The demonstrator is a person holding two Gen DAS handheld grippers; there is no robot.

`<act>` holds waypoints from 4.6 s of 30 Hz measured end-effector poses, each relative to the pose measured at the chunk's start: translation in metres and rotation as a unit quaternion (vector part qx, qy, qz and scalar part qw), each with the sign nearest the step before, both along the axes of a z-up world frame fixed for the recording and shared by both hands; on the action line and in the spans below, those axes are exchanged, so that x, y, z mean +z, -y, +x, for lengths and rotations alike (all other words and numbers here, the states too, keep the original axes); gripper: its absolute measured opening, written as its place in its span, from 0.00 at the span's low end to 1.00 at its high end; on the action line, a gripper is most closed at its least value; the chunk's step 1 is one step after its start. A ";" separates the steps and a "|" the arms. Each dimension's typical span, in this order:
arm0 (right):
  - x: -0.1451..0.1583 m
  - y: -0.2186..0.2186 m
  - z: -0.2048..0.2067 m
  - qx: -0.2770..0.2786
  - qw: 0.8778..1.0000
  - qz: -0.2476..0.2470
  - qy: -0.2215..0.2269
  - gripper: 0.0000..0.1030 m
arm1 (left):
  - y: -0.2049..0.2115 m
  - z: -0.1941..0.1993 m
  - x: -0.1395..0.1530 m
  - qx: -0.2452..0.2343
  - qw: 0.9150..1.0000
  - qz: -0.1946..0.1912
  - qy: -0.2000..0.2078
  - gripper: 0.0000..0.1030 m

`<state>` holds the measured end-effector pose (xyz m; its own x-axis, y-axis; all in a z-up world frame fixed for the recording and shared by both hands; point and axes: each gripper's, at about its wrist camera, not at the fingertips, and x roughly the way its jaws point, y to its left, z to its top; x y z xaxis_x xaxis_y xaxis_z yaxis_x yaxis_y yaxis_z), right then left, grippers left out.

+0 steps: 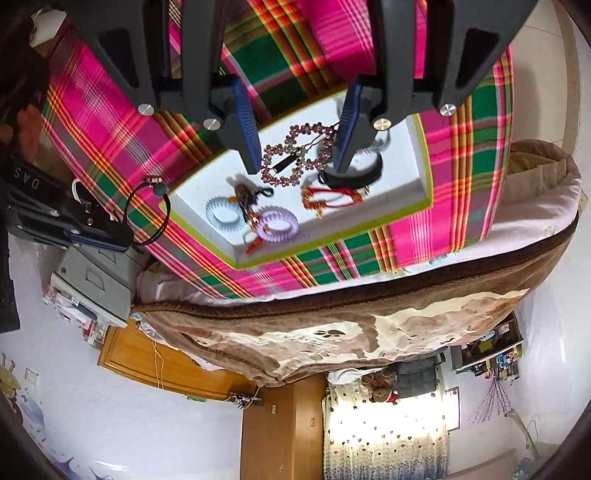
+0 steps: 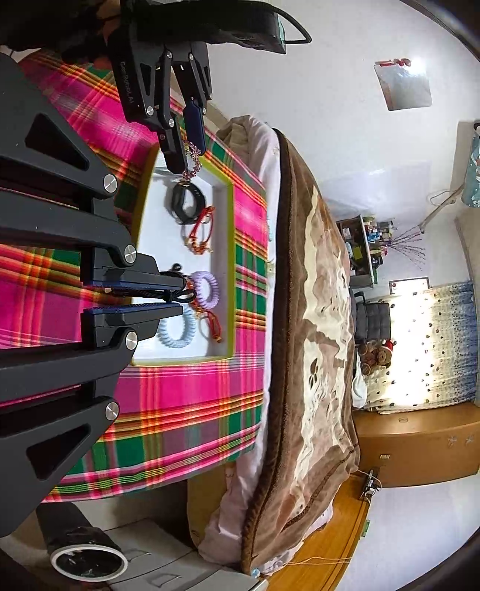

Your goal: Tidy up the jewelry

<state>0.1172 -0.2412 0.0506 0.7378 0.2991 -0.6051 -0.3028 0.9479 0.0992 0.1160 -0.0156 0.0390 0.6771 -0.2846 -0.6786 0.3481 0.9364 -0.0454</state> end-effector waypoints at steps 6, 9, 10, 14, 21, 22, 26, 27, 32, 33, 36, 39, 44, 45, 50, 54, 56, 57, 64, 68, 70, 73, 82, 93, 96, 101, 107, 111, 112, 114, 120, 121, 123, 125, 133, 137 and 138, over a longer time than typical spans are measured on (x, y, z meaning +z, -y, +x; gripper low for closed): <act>0.009 -0.008 0.026 0.008 1.000 0.010 0.000 0.06 | -0.009 0.023 0.009 0.013 1.000 -0.014 -0.001 0.41; 0.005 -0.012 0.040 0.013 1.000 0.011 -0.012 0.06 | -0.008 0.032 0.007 0.013 1.000 -0.015 -0.004 0.41; 0.001 -0.013 0.046 0.014 1.000 0.011 -0.016 0.06 | -0.007 0.035 0.006 0.013 1.000 -0.016 -0.006 0.41; -0.019 -0.017 0.065 0.016 0.999 0.010 -0.044 0.06 | 0.000 0.045 -0.008 0.013 1.000 -0.018 -0.021 0.41; -0.047 -0.009 0.081 0.028 0.995 0.031 -0.091 0.06 | 0.021 0.050 -0.032 -0.003 0.999 -0.003 -0.041 0.41; -0.050 -0.008 0.081 0.027 0.995 0.028 -0.095 0.06 | 0.022 0.050 -0.034 -0.004 0.999 -0.005 -0.046 0.41; -0.061 0.002 0.087 0.014 0.994 0.017 -0.110 0.06 | 0.030 0.053 -0.044 -0.004 0.998 0.000 -0.059 0.41; -0.063 0.004 0.087 0.013 0.994 0.014 -0.112 0.06 | 0.033 0.054 -0.047 -0.006 0.998 0.003 -0.062 0.41; -0.073 0.008 0.089 0.003 0.993 -0.028 -0.119 0.06 | 0.043 0.056 -0.060 -0.009 0.997 0.017 -0.074 0.41; -0.074 0.008 0.090 0.002 0.992 -0.036 -0.118 0.06 | 0.043 0.056 -0.061 -0.009 0.997 0.018 -0.077 0.41; -0.077 0.003 0.089 0.004 0.992 -0.064 -0.112 0.06 | 0.044 0.059 -0.066 -0.005 0.996 0.018 -0.084 0.41; -0.079 0.001 0.090 0.003 0.991 -0.080 -0.108 0.06 | 0.044 0.059 -0.066 -0.007 0.996 0.016 -0.086 0.41; -0.082 -0.003 0.092 0.001 0.990 -0.099 -0.104 0.06 | 0.044 0.059 -0.067 -0.002 0.996 0.019 -0.086 0.41; -0.083 -0.004 0.092 0.000 0.989 -0.108 -0.101 0.06 | 0.044 0.060 -0.068 -0.001 0.996 0.019 -0.087 0.41; -0.085 -0.006 0.093 -0.003 0.987 -0.123 -0.100 0.06 | 0.043 0.060 -0.069 0.005 0.996 0.014 -0.089 0.41; -0.084 -0.007 0.092 -0.001 0.988 -0.121 -0.096 0.06 | 0.042 0.061 -0.069 0.007 0.996 0.012 -0.090 0.41; -0.082 -0.007 0.091 -0.003 0.988 -0.125 -0.091 0.06 | 0.042 0.061 -0.069 0.012 0.996 0.016 -0.091 0.42; -0.082 -0.008 0.091 -0.004 0.988 -0.126 -0.090 0.07 | 0.042 0.061 -0.068 0.014 0.996 0.018 -0.091 0.42; -0.074 -0.007 0.087 -0.012 0.990 -0.113 -0.078 0.29 | 0.044 0.053 -0.060 0.018 0.997 0.021 -0.074 0.49; -0.067 -0.006 0.083 -0.013 0.992 -0.103 -0.069 0.37 | 0.042 0.048 -0.054 0.018 0.997 0.017 -0.070 0.50; -0.062 -0.007 0.080 -0.016 0.993 -0.104 -0.060 0.37 | 0.041 0.044 -0.049 0.021 0.998 0.020 -0.064 0.52; -0.054 -0.007 0.072 -0.015 0.995 -0.087 -0.050 0.37 | 0.037 0.032 -0.039 0.032 0.998 0.017 -0.052 0.54; -0.034 -0.018 0.028 -0.014 0.998 -0.053 -0.020 0.38 | 0.023 -0.011 -0.021 0.095 0.995 0.013 -0.011 0.58; -0.030 -0.031 -0.021 -0.039 0.999 -0.037 -0.011 0.38 | 0.001 -0.051 -0.015 0.193 0.981 0.017 0.028 0.59; -0.032 -0.035 -0.029 -0.035 0.999 -0.033 -0.015 0.38 | -0.001 -0.060 -0.017 0.203 0.979 0.014 0.031 0.59; -0.036 -0.037 -0.036 -0.039 0.999 -0.023 -0.018 0.38 | -0.003 -0.068 -0.020 0.201 0.979 0.007 0.028 0.59; -0.040 -0.040 -0.039 -0.038 0.999 -0.023 -0.024 0.39 | 0.002 -0.070 -0.022 0.212 0.976 0.035 0.034 0.59; -0.041 -0.040 -0.040 -0.040 0.999 -0.022 -0.023 0.39 | 0.003 -0.073 -0.022 0.198 0.979 0.012 0.035 0.59; -0.041 -0.040 -0.040 -0.042 0.999 -0.021 -0.023 0.39 | 0.003 -0.072 -0.023 0.197 0.980 0.013 0.033 0.59; -0.041 -0.039 -0.040 -0.044 0.999 -0.019 -0.024 0.39 | 0.005 -0.072 -0.024 0.196 0.980 0.018 0.030 0.59; -0.041 -0.036 -0.040 -0.050 0.998 -0.017 -0.022 0.39 | 0.007 -0.073 -0.025 0.202 0.979 0.020 0.030 0.59; -0.041 -0.036 -0.041 -0.050 0.998 -0.018 -0.021 0.39 | 0.007 -0.073 -0.024 0.200 0.979 0.016 0.028 0.59; -0.040 -0.036 -0.041 -0.049 0.998 -0.018 -0.021 0.39 | 0.007 -0.074 -0.024 0.201 0.979 0.013 0.030 0.59; -0.039 -0.035 -0.041 -0.048 0.999 -0.017 -0.020 0.39 | 0.009 -0.075 -0.023 0.202 0.979 0.020 0.029 0.59; -0.034 -0.036 -0.048 -0.051 0.999 -0.015 -0.008 0.39 | 0.011 -0.078 -0.020 0.201 0.979 0.017 0.033 0.59; -0.033 -0.036 -0.050 -0.051 0.999 -0.017 -0.007 0.39 | 0.009 -0.078 -0.020 0.205 0.978 0.010 0.032 0.59; -0.033 -0.036 -0.050 -0.050 0.999 -0.017 -0.007 0.39 | 0.009 -0.078 -0.020 0.206 0.978 0.010 0.032 0.59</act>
<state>0.0673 -0.2050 0.0175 0.7546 0.2031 -0.6240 -0.2047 0.9763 0.0702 0.0379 -0.0247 0.0193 0.7722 0.0338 -0.6344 -0.0565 0.9983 -0.0155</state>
